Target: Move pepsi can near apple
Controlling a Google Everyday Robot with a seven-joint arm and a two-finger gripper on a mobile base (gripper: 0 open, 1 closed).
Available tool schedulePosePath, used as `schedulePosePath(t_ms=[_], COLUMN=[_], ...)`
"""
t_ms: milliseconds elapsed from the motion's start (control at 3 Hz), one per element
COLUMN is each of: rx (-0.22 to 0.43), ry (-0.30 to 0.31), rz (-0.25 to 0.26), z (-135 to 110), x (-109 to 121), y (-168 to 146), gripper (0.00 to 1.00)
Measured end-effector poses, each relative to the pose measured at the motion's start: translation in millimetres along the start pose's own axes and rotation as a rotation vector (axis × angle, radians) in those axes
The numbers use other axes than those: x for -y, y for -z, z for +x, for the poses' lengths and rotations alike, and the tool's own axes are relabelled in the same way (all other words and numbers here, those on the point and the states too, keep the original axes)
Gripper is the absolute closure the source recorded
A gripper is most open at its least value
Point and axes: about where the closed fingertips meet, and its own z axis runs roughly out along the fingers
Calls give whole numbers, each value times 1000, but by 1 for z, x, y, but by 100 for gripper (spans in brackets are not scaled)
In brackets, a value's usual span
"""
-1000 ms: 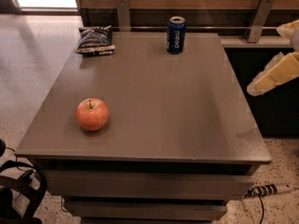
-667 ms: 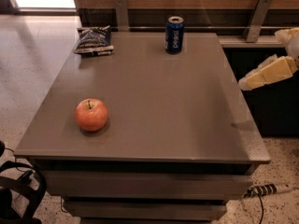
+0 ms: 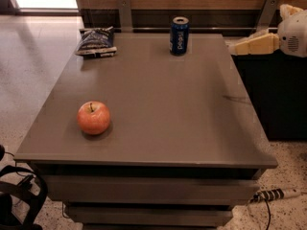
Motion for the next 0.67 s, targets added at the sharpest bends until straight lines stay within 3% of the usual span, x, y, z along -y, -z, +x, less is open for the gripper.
schedulePosePath(t_ms=[667], rx=[12], ry=[-23], rz=[-20], z=[-5], x=[1], y=[-20], gripper=[0])
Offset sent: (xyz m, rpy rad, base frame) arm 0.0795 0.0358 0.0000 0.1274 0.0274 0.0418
